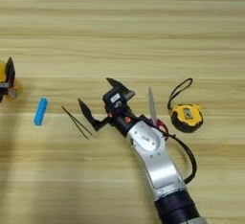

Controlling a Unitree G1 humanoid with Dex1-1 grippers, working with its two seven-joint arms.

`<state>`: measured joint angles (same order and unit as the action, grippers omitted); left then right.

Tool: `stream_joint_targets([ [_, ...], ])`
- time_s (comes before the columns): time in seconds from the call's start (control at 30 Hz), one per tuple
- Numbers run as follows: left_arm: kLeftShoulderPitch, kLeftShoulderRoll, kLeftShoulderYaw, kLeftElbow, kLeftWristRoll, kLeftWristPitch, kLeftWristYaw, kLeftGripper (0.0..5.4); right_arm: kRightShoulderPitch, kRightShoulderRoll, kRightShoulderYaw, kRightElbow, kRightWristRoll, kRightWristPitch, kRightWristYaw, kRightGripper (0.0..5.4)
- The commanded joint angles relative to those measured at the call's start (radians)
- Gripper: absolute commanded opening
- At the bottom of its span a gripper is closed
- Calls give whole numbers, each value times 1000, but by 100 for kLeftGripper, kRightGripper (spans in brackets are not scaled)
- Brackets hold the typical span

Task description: Move the objects on the table

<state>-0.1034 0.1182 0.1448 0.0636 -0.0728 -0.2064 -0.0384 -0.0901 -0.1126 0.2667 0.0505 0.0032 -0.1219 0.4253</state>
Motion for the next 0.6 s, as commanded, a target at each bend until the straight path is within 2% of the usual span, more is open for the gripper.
stream_joint_targets([
  [0.03, 4, -1, -43, -91, 0, 10, -36, 347, 26, -7, 49, -43, -6, -25, 36, 540],
  [0.27, 62, -21, -198, -182, -38, 79, -176, 347, 46, -10, 107, -70, -39, -36, 41, 540],
  [0.5, 122, -69, -336, -196, -25, 100, -235, 347, 56, -1, 142, -96, -59, -35, 27, 540],
  [0.6, 137, -76, -368, -205, -22, 102, -244, 347, 56, 3, 158, -92, -79, -34, 18, 540],
])
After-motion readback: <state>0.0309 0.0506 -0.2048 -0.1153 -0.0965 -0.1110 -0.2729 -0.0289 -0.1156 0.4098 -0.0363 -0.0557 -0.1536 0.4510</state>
